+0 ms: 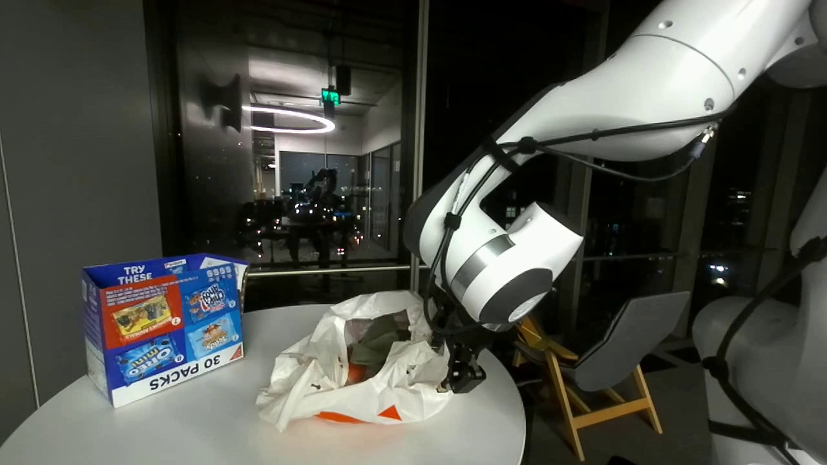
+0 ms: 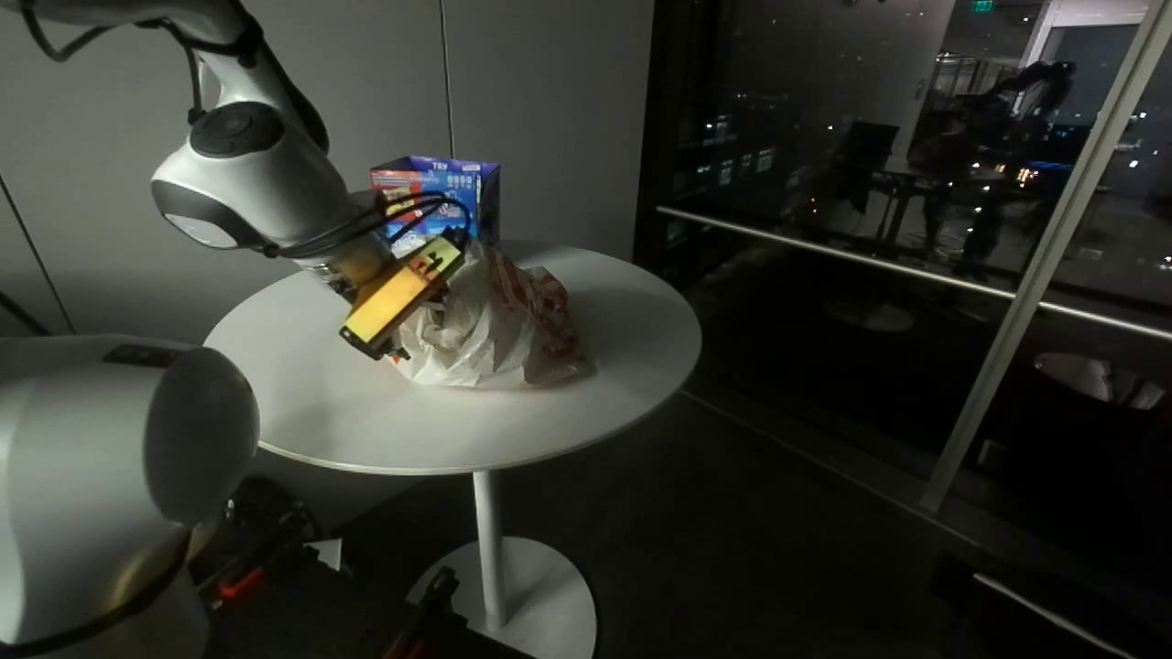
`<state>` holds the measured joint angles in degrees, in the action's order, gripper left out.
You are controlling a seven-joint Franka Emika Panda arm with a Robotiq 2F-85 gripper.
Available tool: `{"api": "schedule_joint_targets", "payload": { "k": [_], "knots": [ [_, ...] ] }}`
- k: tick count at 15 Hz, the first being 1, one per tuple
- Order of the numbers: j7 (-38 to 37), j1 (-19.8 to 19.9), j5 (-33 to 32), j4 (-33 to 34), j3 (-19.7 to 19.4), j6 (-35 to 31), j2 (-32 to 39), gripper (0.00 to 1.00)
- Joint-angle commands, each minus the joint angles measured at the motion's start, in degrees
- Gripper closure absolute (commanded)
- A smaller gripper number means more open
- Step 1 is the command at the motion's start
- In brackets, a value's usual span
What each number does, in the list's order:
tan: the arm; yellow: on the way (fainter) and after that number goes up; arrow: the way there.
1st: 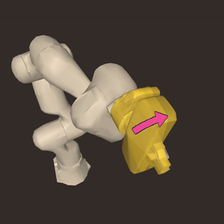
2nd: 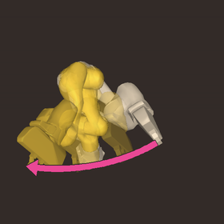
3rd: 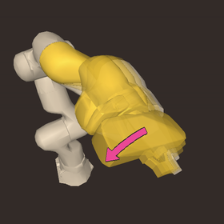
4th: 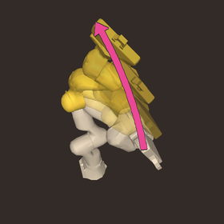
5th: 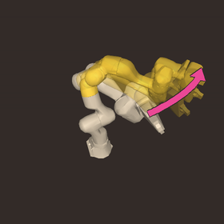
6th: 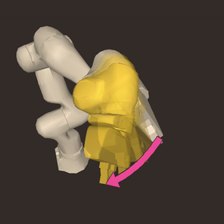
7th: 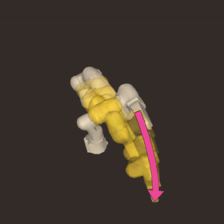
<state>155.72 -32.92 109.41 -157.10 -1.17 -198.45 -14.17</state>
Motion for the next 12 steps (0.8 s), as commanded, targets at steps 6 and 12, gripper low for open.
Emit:
{"api": "schedule_joint_targets", "payload": {
  "k": [6, 12],
  "knots": [
    [3.92, -14.55, 4.23, -0.61, -1.88, -17.82, -6.76, 0.00],
    [3.92, -27.72, 5.70, -0.66, -6.29, -25.24, -12.50, 0.00]
  ]
}}
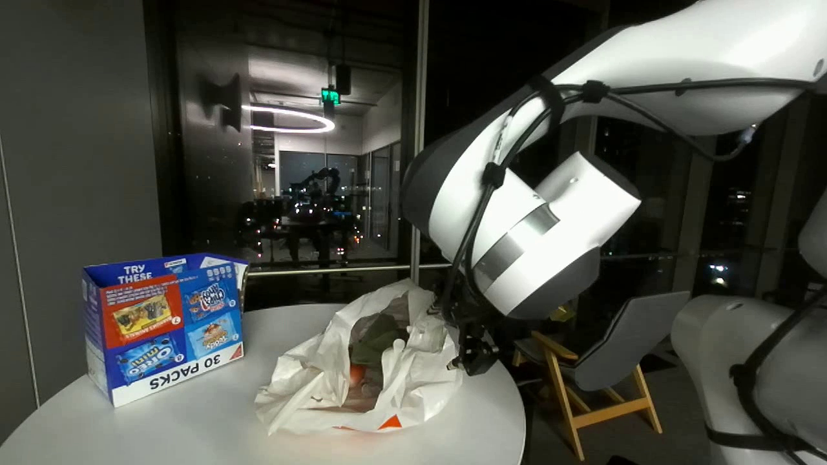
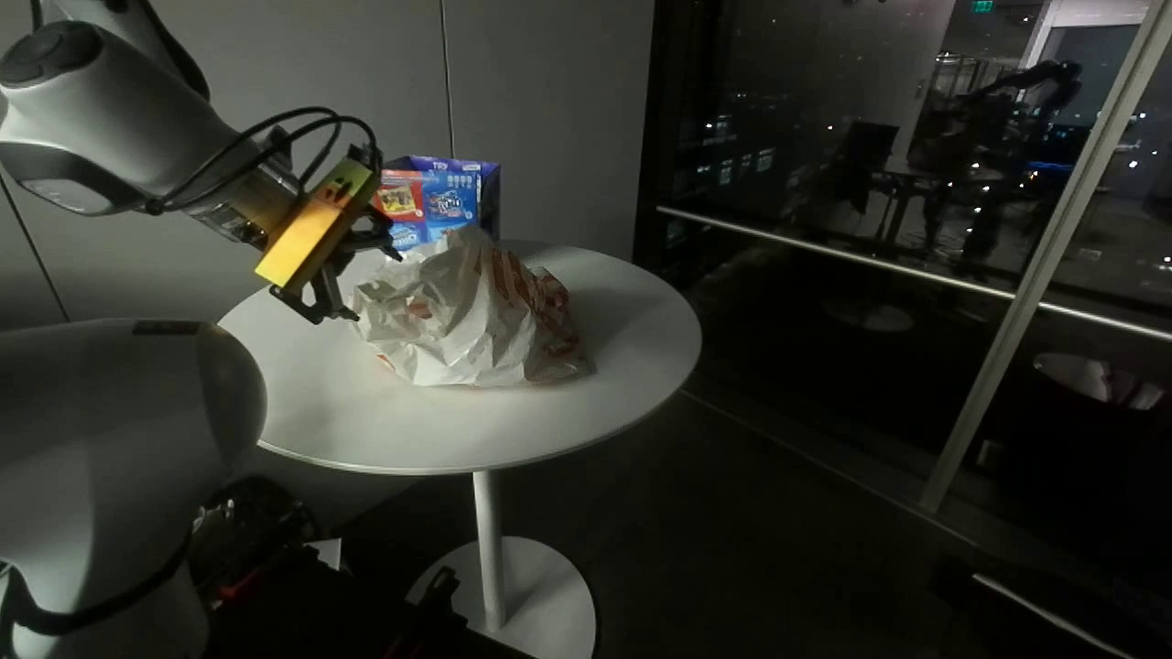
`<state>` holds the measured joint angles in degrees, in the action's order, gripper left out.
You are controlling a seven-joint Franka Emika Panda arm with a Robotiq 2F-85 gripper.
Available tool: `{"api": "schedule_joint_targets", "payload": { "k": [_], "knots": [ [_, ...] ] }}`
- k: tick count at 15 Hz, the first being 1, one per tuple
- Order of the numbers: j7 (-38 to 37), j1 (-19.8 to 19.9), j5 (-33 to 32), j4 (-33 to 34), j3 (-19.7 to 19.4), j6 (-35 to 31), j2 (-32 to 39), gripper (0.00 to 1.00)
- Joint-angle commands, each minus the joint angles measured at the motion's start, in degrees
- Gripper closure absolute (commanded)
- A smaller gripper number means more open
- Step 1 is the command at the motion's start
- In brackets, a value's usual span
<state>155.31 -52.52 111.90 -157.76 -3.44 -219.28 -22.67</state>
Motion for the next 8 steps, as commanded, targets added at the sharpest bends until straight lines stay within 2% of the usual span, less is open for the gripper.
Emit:
{"api": "schedule_joint_targets", "payload": {
  "k": [1, 3, 4, 6, 8],
  "knots": [
    [4.33, -10.95, 2.25, -0.10, -6.62, -4.69, -4.74, 0.00],
    [4.27, -17.68, 1.81, -0.22, -11.37, -6.24, -6.32, 0.00],
    [0.01, -11.93, 0.29, -0.23, -7.05, -2.59, -2.98, 0.00],
    [0.01, -15.95, 0.28, -0.25, -10.04, -3.33, -3.75, 0.00],
    [0.07, -16.62, 0.28, -0.28, -10.73, -3.42, -4.09, 0.00]
  ]
}}
